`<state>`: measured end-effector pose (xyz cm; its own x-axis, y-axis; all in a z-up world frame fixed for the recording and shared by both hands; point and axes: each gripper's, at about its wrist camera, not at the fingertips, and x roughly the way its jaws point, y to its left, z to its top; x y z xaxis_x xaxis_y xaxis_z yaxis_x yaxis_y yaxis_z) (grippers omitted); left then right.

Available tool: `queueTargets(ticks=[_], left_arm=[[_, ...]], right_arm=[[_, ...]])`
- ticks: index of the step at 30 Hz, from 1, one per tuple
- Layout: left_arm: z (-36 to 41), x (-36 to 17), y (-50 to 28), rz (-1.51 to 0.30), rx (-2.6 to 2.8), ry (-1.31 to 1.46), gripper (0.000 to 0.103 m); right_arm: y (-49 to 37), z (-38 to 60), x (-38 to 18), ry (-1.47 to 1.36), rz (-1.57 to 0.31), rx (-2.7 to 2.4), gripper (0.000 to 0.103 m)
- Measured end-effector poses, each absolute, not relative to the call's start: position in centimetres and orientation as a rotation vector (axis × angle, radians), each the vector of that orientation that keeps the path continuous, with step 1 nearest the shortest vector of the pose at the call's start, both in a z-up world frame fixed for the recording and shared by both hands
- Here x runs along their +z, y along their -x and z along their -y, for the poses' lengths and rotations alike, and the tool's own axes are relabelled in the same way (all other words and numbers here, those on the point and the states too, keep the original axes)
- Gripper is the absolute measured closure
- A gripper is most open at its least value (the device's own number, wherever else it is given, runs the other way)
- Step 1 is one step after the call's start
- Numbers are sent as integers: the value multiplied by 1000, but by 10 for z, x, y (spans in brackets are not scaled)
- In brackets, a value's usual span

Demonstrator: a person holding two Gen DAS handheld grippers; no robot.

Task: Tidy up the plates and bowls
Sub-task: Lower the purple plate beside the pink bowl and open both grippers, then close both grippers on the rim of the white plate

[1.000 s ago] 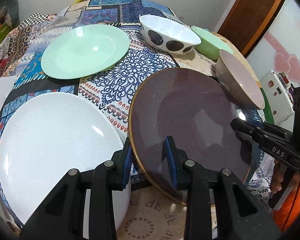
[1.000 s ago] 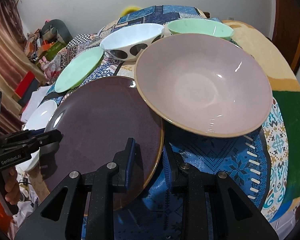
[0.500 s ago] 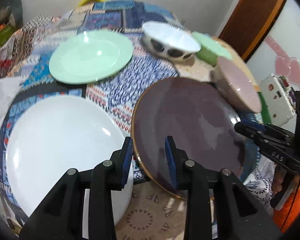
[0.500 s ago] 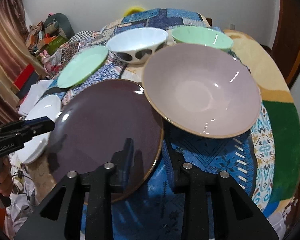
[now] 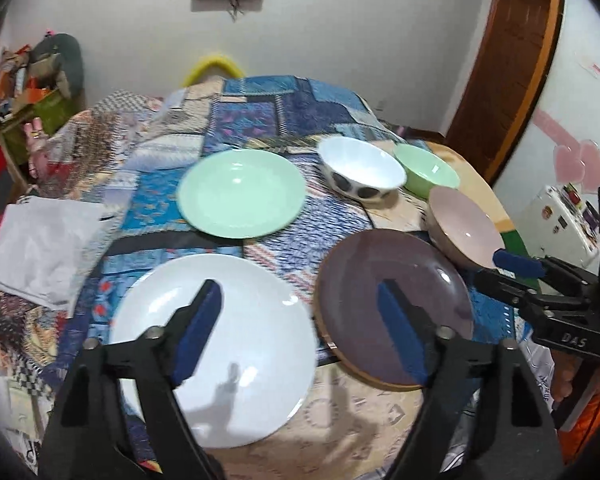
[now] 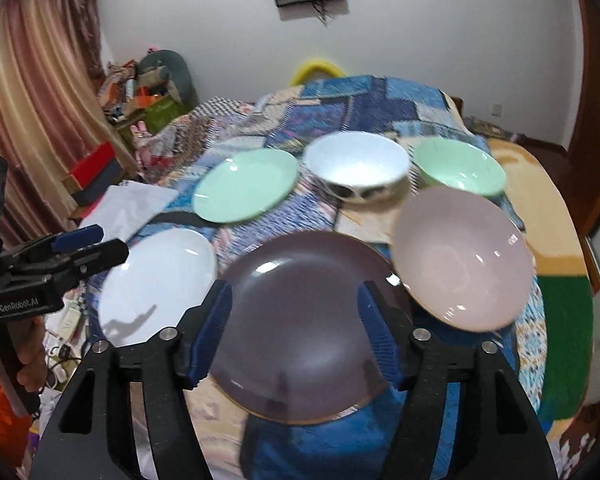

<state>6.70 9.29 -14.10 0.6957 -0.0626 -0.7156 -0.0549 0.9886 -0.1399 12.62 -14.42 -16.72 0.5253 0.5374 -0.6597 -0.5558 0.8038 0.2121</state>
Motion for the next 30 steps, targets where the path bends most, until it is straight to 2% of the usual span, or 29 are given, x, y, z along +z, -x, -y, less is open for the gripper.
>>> queueTargets(ticks=[4, 19, 21, 24, 27, 29, 30], left_arm=[[-121, -142, -56, -798, 49, 185, 11], [-207, -203, -41, -902, 164, 257, 11], [-215, -212, -42, -920, 154, 279, 13], [-224, -222, -43, -942, 146, 305, 23], [-232, -231, -44, -964, 129, 343, 34], [-235, -236, -44, -971, 112, 364, 46], [-236, -237, -43, -964, 102, 367, 49]], right_arm=[[-126, 116, -168, 46, -778, 699, 39], [-147, 19, -217, 146, -913, 786, 40], [-149, 10, -220, 158, -917, 784, 44], [-155, 1, -227, 169, -938, 787, 55], [-159, -8, -235, 185, -957, 776, 66], [-164, -12, -240, 191, -980, 770, 71], [-167, -13, -242, 192, -989, 766, 74]])
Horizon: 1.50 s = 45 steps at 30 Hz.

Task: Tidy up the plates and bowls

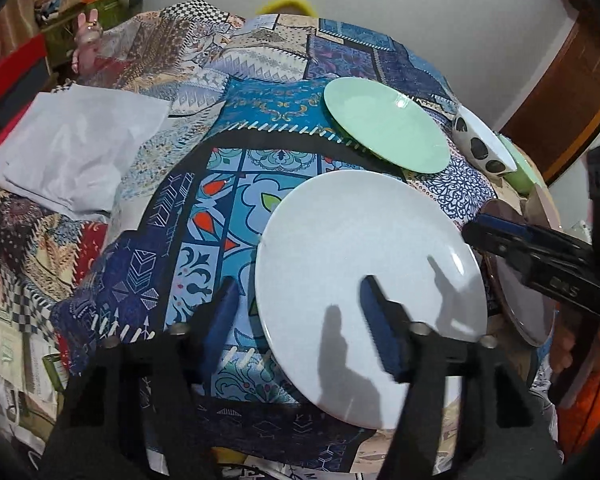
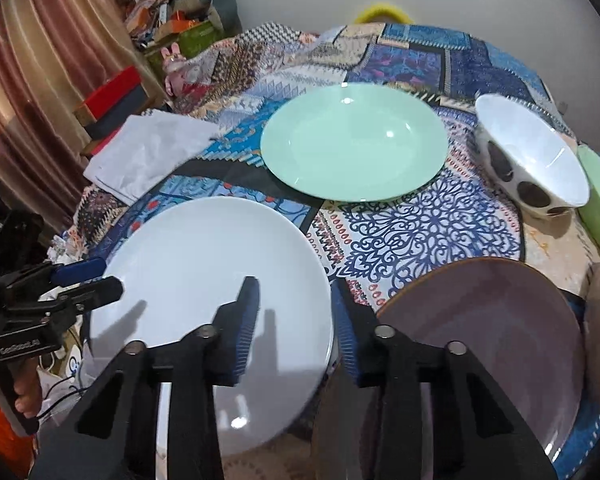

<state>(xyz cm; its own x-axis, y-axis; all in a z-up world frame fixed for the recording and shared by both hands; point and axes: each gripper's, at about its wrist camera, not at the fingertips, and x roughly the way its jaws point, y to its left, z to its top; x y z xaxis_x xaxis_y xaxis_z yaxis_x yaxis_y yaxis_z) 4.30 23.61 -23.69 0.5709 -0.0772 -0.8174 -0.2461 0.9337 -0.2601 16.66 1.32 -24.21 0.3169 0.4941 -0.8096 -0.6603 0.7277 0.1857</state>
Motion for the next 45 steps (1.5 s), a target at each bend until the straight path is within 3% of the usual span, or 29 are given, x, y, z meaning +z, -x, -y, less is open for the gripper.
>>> queueTargets(ticks=[9, 12, 29, 36, 45], left_arm=[[-240, -245, -44, -963, 84, 365, 66], [-242, -245, -46, -966, 80, 374, 66], [-258, -260, -60, -1072, 69, 360, 66], [-251, -260, -42, -1055, 64, 356, 66], [-250, -256, -43, -1058, 96, 376, 66]], right_arm=[[-171, -19, -252, 227, -1034, 731, 78], [-173, -19, -257, 243, -1037, 710, 84], [-156, -10, -257, 165, -1101, 751, 84], [-148, -15, -260, 186, -1089, 739, 79], [-147, -10, -257, 149, -1084, 730, 81]])
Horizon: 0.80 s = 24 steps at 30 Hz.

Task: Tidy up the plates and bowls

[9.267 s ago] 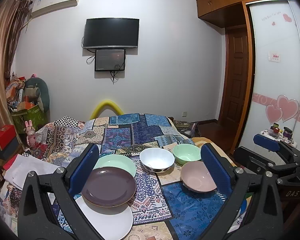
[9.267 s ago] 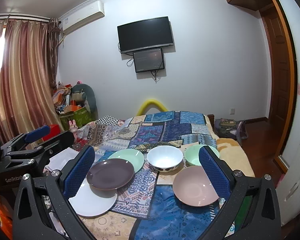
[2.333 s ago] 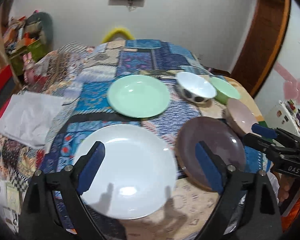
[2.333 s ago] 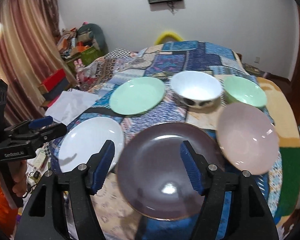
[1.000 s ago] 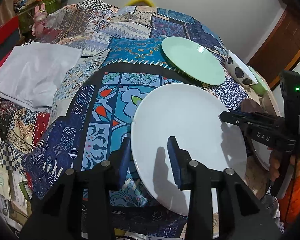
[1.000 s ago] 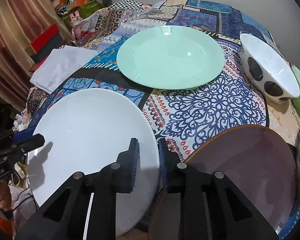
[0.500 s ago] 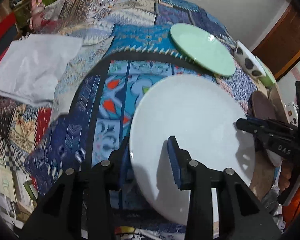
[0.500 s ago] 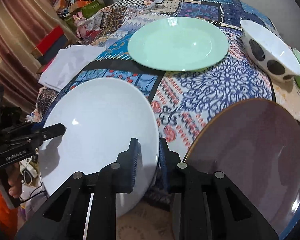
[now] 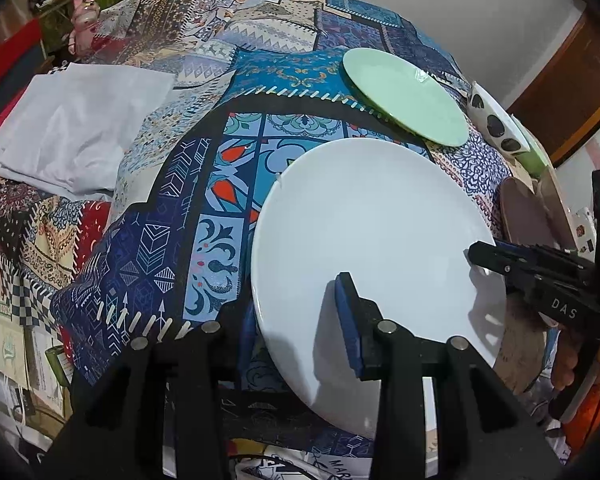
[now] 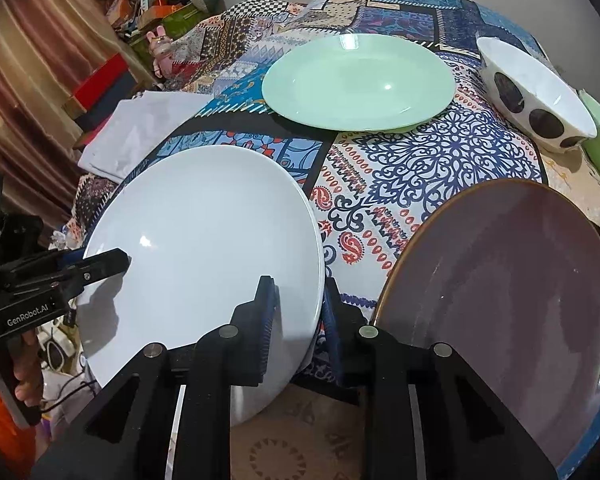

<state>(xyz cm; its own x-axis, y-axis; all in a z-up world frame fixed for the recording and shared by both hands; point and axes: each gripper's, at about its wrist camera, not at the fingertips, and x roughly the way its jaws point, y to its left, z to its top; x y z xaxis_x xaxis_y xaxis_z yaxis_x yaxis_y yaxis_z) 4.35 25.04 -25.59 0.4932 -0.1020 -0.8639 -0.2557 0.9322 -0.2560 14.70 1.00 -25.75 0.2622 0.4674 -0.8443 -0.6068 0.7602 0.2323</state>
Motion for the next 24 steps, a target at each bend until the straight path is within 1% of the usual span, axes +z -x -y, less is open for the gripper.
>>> queueTargets(ticks=[14, 24], left_arm=[[-236, -224, -49, -996, 67, 379, 66], [-205, -201, -65, -957, 23, 344, 66]], right_arm=[[-146, 16, -230, 80, -1002, 706, 81], [-148, 51, -212, 37, -957, 660, 81]])
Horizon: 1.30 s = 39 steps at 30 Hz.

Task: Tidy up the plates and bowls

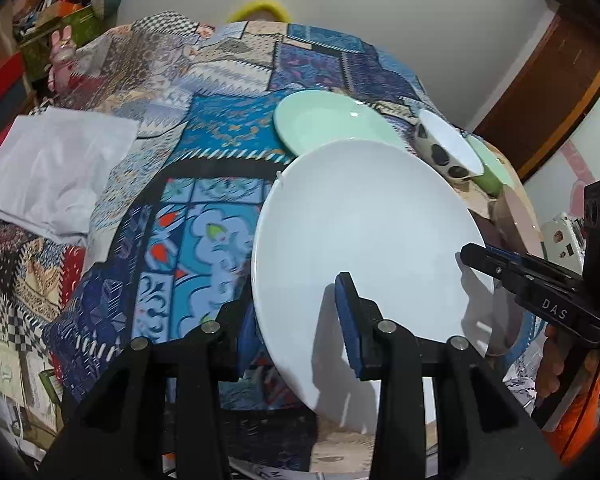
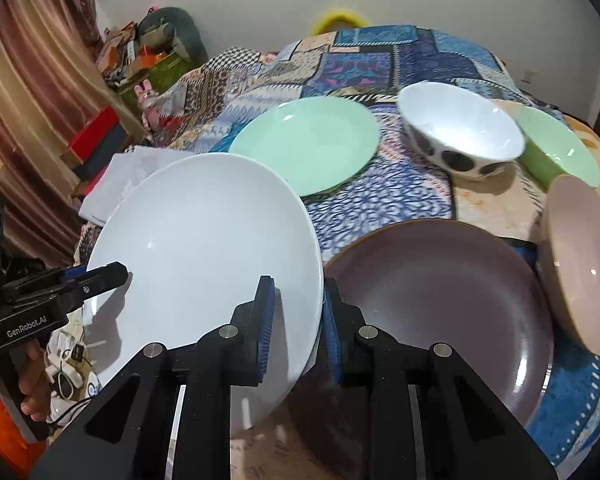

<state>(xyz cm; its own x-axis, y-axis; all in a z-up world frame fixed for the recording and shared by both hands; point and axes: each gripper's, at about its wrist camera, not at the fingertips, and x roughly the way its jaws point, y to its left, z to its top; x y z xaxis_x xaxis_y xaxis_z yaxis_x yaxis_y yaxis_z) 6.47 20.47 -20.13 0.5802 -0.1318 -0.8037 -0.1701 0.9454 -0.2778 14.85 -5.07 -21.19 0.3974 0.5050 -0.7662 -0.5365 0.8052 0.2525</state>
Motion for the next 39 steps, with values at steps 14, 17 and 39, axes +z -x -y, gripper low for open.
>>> queueTargets(ticks=[14, 17, 39], left_arm=[[-148, -189, -89, -952, -53, 303, 66], [-135, -191, -95, -969, -71, 287, 66], [-72, -225, -137, -1077, -139, 207, 66]], right_arm=[[-155, 108, -207, -13, -938, 589, 81], [-156, 121, -209, -29, -941, 572, 81], [-164, 178, -239, -133, -1010, 494, 81]])
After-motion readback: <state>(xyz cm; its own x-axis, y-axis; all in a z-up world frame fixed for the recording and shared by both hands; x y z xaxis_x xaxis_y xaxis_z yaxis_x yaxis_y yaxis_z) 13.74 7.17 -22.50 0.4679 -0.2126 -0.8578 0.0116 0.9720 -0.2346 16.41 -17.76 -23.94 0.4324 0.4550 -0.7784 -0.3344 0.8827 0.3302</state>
